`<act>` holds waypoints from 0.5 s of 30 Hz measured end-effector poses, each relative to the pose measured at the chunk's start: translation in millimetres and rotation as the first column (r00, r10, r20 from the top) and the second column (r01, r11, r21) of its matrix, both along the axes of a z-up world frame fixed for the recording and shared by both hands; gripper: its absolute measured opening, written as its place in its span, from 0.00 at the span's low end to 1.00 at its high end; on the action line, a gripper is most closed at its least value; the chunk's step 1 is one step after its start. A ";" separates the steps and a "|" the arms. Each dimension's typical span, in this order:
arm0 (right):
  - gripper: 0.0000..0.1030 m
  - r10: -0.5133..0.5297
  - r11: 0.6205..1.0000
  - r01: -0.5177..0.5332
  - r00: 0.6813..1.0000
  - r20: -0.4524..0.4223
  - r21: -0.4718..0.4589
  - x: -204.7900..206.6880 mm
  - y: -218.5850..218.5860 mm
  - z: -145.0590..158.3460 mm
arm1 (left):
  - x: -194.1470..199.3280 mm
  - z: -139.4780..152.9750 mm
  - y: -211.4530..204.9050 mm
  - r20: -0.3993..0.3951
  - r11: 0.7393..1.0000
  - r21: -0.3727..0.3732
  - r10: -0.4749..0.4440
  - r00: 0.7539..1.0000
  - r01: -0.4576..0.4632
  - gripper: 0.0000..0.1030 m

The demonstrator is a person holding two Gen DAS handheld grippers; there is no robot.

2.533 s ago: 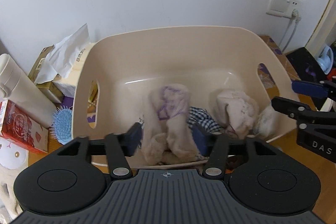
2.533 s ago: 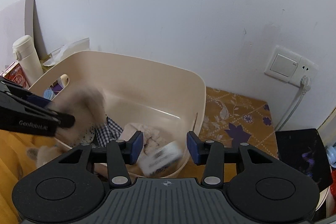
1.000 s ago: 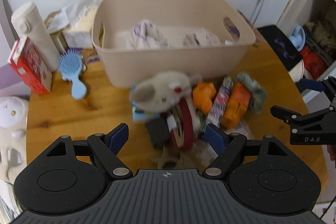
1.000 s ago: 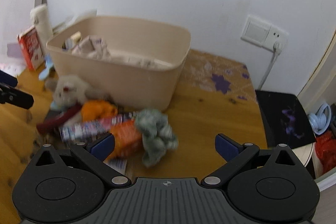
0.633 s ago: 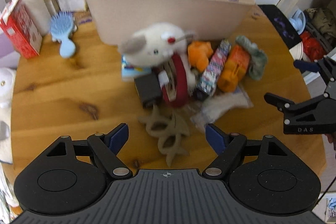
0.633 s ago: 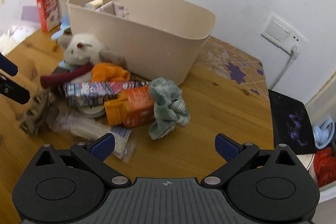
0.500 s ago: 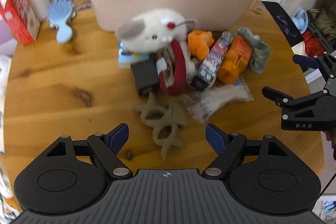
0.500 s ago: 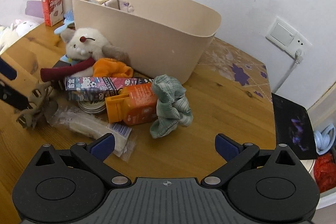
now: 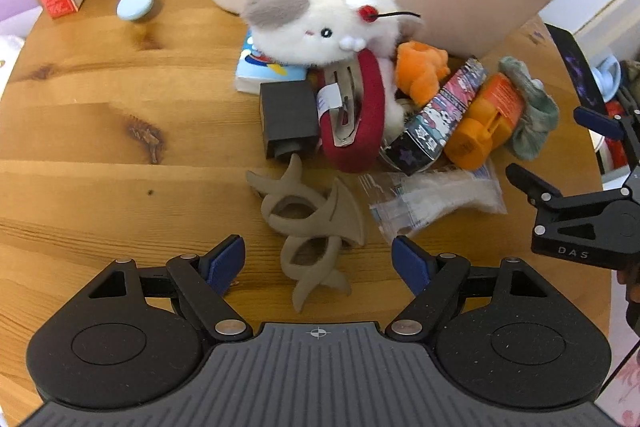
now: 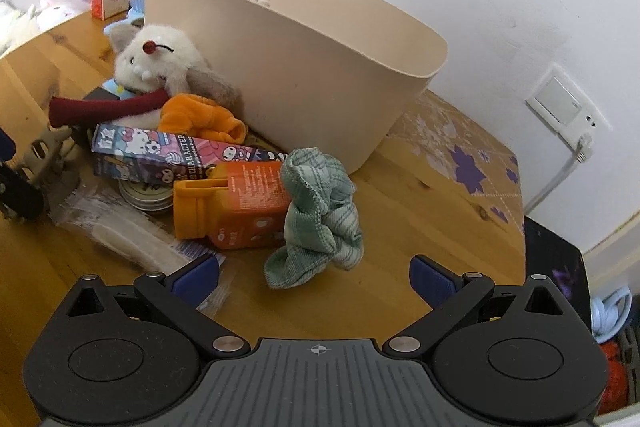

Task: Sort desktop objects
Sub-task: 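Reach the left tool to the brown hair clip while the right tool reaches the green scrunchie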

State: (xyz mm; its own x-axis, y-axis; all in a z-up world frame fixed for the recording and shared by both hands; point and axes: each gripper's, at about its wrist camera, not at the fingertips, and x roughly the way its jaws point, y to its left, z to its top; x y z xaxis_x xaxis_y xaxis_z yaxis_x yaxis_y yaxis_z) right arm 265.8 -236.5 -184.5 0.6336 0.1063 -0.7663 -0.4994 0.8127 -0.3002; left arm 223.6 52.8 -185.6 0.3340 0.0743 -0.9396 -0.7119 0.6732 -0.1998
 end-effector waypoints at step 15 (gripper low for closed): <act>0.58 0.021 0.999 -0.018 0.998 -0.053 0.043 18.1 3.4 -15.0 | 3.9 -8.0 7.6 0.010 0.996 -0.010 0.094 0.996 -0.094 0.57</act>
State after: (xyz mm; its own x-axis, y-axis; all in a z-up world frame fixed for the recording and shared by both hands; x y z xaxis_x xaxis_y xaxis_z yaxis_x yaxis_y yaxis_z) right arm 283.9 -233.1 -199.5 0.5893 0.1513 -0.7936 -0.5296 0.8141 -0.2380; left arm 227.5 60.4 -193.5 0.3358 0.0971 -0.9369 -0.7696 0.6018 -0.2135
